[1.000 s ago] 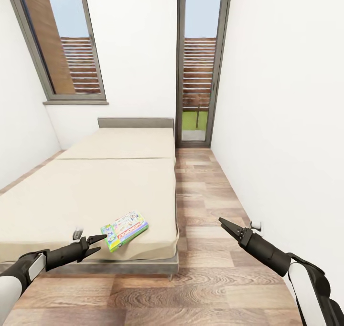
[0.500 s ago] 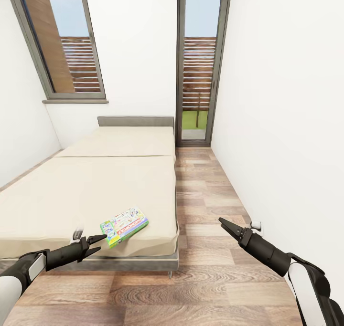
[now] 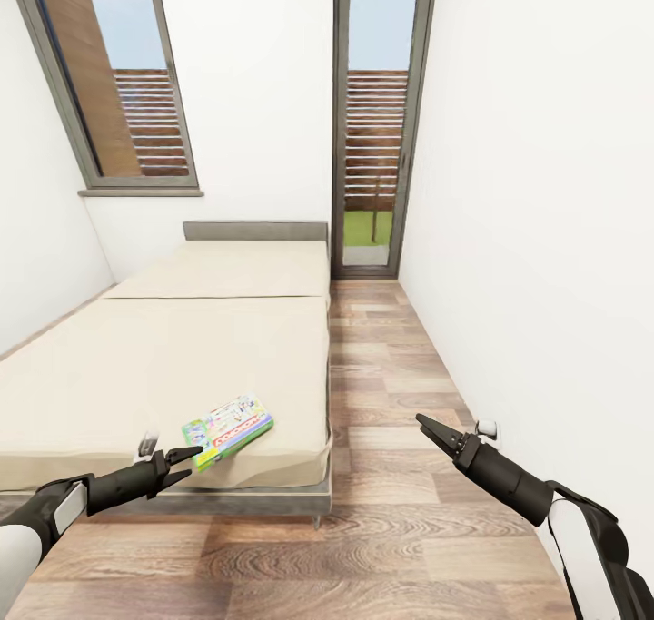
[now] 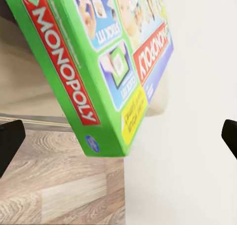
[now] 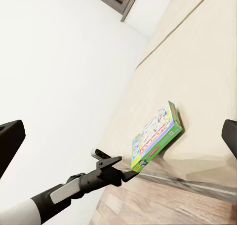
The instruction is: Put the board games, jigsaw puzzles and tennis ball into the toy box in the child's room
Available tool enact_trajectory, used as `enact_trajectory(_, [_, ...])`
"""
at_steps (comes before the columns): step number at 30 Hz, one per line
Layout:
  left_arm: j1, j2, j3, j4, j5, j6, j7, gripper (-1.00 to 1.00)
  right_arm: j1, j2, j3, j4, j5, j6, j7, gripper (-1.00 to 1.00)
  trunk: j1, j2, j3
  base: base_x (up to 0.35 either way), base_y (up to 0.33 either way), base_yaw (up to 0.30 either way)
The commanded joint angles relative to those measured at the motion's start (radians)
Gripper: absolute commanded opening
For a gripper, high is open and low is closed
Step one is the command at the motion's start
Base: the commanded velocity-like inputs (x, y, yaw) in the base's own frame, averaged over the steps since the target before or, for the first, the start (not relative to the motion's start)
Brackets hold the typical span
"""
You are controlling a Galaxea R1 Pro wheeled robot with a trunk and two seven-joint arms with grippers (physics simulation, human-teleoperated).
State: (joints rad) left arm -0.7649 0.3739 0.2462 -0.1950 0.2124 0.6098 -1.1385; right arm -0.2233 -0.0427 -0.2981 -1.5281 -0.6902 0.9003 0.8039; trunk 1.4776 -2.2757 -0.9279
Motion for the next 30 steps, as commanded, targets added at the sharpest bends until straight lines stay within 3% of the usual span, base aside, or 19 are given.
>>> enact_trajectory(1, [-0.001, 0.000, -0.002, 0.000, 0.006, 0.008, -0.001, 1.00, -0.001, 0.000, -0.001, 0.000, 0.000, 0.005, 0.003, 1.00, 0.000, 0.000, -0.001, 0.000, -0.112, 0.000])
enact_trajectory(30, [-0.001, 0.001, -0.001, 0.000, 0.007, 0.007, -0.003, 1.00, -0.001, -0.002, -0.001, 0.000, 0.000, 0.005, 0.003, 1.00, 0.000, 0.000, -0.001, 0.035, 0.013, 0.000])
